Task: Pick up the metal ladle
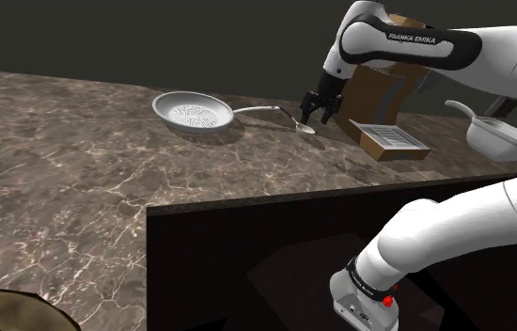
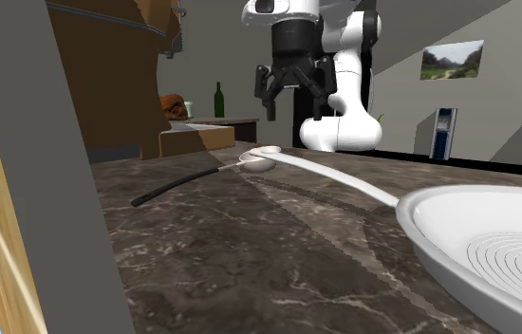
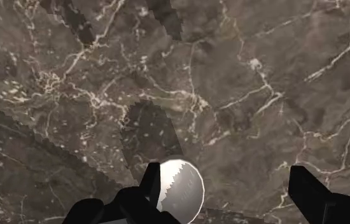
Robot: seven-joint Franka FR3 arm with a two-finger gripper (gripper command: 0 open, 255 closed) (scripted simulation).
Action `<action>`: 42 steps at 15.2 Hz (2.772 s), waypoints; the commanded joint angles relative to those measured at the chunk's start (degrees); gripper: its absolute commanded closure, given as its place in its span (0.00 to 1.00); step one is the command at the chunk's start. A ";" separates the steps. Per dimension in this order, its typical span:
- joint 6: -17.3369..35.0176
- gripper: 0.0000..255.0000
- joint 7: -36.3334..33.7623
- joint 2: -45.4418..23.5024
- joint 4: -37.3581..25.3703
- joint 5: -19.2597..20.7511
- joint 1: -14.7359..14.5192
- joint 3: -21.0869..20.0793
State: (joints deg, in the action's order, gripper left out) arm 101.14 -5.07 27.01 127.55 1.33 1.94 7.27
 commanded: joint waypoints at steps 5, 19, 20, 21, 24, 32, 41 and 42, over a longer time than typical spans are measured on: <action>2.65 0.00 1.59 -14.11 -10.82 -3.10 1.00 3.80; 7.86 0.00 4.08 -28.01 -18.27 -8.17 2.63 6.62; 7.85 0.00 4.08 -28.02 -18.29 -8.18 2.63 6.62; 7.83 1.00 4.12 -28.05 -18.33 -8.18 2.65 6.64; 7.89 1.00 4.12 -28.04 -18.26 -8.18 2.65 6.64; 6.37 1.00 3.88 -27.77 -19.53 -8.05 2.64 6.62; -0.41 1.00 3.12 -27.28 -25.89 -7.73 2.67 6.66; -1.18 1.00 3.05 -27.29 -26.67 -7.72 2.68 6.67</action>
State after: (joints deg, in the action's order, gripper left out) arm 100.80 -1.89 -0.24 101.75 -6.40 4.64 13.96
